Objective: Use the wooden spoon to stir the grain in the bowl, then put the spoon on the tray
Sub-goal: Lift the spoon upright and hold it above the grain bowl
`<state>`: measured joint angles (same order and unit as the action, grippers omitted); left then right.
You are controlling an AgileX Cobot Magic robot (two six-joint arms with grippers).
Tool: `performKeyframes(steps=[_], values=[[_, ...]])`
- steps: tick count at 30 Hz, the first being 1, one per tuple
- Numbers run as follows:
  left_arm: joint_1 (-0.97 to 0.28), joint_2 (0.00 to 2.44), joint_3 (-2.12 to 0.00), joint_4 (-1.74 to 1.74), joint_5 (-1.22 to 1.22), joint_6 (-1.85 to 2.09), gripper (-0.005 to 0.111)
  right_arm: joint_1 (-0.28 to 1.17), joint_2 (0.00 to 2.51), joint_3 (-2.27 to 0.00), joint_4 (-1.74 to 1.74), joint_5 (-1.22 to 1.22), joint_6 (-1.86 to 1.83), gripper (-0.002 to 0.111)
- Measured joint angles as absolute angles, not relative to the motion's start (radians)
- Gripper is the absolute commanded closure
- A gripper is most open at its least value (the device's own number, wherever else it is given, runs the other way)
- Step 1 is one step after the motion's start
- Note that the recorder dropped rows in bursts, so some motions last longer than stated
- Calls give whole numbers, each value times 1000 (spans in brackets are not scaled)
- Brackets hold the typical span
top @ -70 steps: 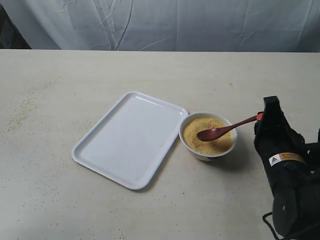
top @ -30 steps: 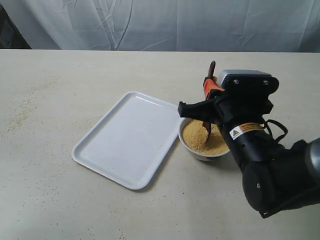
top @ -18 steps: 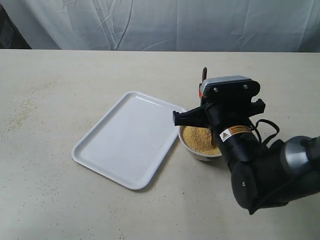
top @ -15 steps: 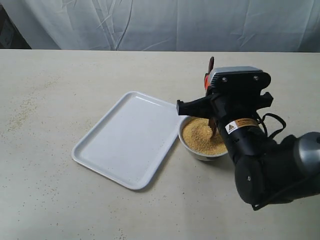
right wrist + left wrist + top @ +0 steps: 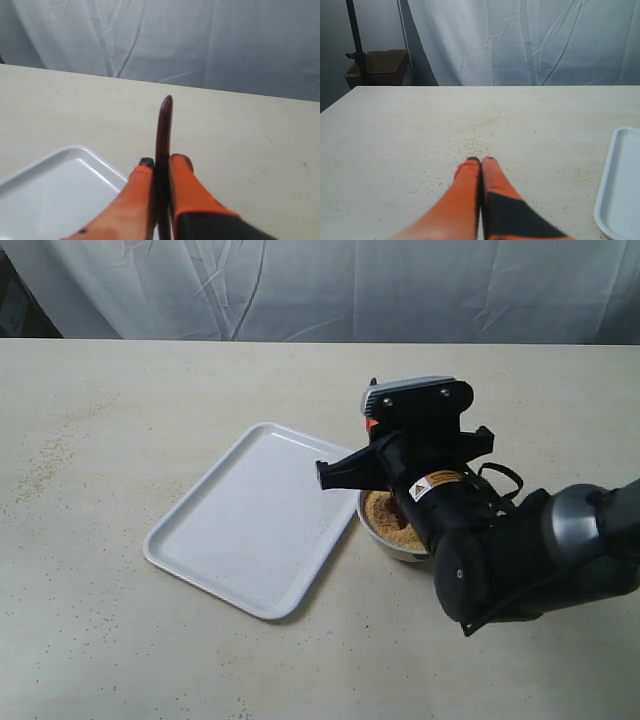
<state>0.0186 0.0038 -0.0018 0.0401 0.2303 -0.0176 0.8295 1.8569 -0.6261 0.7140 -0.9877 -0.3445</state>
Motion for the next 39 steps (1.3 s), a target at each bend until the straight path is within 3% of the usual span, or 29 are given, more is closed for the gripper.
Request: performKeyframes(steps=[11, 24, 29, 39], values=[[19, 4, -2, 40, 230, -18, 107, 829, 1746, -628, 872, -1099, -464, 109], [19, 4, -2, 40, 230, -18, 107, 829, 1886, -628, 755, -1048, -469, 109], [19, 4, -2, 40, 230, -18, 107, 829, 1853, -628, 664, -1029, -414, 109], [19, 4, -2, 40, 230, -18, 107, 829, 1769, -628, 815, -1018, -560, 109]])
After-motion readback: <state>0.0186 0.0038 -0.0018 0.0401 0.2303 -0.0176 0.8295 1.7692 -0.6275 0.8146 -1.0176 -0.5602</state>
